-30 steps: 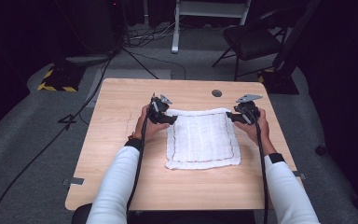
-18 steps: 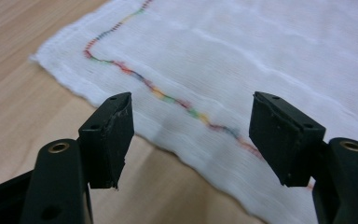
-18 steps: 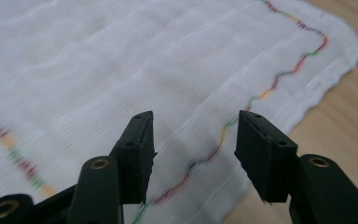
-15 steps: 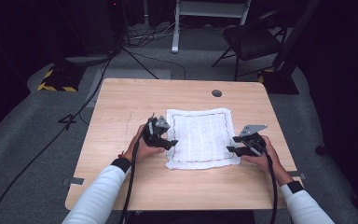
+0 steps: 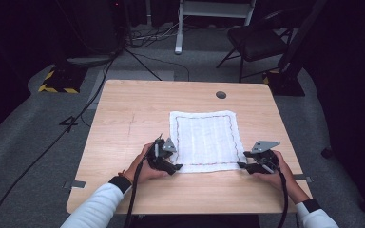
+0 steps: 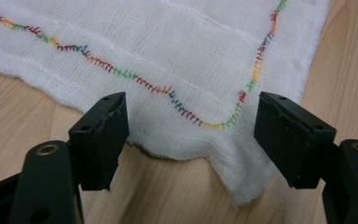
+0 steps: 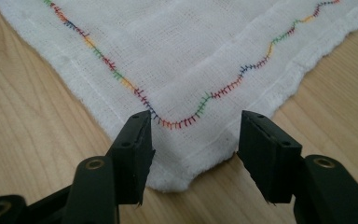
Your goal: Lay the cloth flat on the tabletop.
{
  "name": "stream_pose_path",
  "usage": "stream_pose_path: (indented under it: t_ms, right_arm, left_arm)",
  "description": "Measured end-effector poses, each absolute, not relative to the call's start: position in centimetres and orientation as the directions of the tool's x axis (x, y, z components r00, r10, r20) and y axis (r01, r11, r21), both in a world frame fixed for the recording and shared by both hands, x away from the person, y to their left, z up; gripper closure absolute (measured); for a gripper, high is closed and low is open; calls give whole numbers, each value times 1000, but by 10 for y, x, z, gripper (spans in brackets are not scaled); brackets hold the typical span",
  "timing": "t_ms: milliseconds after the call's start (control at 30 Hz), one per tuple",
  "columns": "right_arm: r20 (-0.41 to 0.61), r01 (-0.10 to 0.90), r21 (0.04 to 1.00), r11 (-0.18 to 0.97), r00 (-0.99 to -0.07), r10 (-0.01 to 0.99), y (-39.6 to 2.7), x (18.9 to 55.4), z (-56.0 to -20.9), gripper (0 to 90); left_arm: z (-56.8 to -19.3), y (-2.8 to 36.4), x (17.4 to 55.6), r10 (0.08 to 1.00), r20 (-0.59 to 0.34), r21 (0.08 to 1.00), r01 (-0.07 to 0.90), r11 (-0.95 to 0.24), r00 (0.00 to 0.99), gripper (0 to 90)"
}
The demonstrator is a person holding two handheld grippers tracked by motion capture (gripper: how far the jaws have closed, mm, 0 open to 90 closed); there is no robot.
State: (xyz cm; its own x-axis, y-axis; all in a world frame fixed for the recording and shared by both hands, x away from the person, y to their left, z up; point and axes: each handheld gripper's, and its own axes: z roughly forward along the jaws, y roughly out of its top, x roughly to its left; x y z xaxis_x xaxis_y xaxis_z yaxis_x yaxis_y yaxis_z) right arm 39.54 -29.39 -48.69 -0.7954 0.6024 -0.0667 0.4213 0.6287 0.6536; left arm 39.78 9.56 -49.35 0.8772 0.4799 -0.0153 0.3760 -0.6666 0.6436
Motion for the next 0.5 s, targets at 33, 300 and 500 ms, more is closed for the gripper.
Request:
stream_pose_path:
  t_ms: [33, 300, 500]
  right_arm:
    - [-56, 427, 658, 620, -793, 606, -296, 393, -488, 454]
    - [-81, 447, 641, 624, -769, 634, -306, 374, -485, 450]
    - [-72, 406, 709, 576, -771, 633, -298, 362, -472, 443]
  left_arm:
    - [-494, 96, 396, 478, -18, 645, 375, -666, 878, 269]
    - [-493, 106, 380, 460, -64, 639, 390, -663, 886, 252]
    - [-477, 122, 389, 498, -38, 702, 378, -604, 866, 248]
